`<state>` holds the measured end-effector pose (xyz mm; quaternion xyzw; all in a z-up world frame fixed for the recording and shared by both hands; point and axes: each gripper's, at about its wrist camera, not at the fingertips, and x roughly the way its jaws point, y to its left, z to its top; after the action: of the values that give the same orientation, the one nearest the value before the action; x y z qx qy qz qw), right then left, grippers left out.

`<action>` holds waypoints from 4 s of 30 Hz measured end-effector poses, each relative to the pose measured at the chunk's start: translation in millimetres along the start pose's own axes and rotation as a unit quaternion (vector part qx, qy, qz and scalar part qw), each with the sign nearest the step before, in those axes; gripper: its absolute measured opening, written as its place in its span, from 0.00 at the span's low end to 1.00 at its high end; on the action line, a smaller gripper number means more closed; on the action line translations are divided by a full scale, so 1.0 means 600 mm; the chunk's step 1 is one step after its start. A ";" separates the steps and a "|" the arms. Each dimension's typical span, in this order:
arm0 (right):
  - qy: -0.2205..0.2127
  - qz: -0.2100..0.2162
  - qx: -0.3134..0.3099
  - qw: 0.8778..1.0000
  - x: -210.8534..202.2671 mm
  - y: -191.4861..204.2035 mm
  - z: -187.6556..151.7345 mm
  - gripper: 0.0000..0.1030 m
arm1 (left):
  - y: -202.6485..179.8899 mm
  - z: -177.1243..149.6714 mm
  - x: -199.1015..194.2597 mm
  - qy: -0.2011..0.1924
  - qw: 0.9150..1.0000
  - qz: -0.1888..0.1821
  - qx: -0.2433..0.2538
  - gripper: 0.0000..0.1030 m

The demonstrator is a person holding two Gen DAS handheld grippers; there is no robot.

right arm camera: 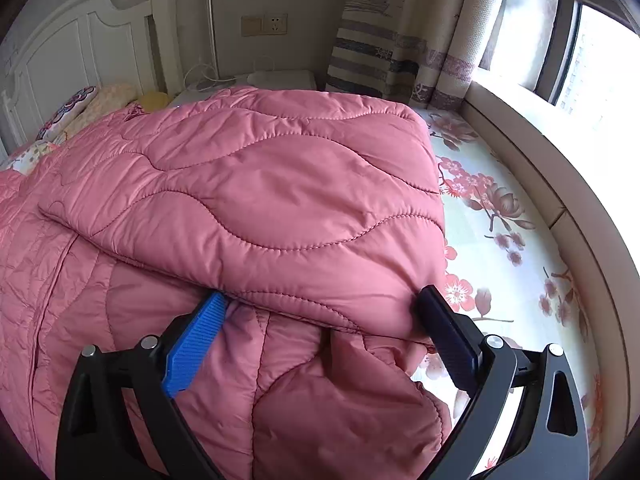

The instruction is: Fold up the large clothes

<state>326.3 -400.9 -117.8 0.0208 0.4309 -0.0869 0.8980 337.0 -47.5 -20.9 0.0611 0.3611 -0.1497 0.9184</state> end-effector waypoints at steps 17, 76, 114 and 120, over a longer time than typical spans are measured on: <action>-0.141 0.067 0.193 0.969 -0.061 -0.131 -0.026 0.91 | 0.049 -0.004 0.151 0.066 0.990 -0.035 -0.120 0.08; 0.071 0.001 0.080 0.994 0.140 -0.085 0.201 0.87 | 0.000 -0.070 0.145 0.073 0.996 -0.041 -0.045 0.98; 0.005 0.015 -0.078 0.997 -0.003 0.105 -0.008 0.96 | 0.434 -0.219 -0.091 -0.127 0.862 0.056 -0.487 0.92; 0.006 0.022 -0.074 0.997 -0.006 0.106 -0.007 0.96 | 0.582 -0.263 -0.101 -0.164 0.803 0.063 -0.570 0.90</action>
<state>331.7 -337.4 -120.0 -0.0358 0.4414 -0.0353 0.8959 304.7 332.4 -93.8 -0.4763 0.2202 0.1336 0.8407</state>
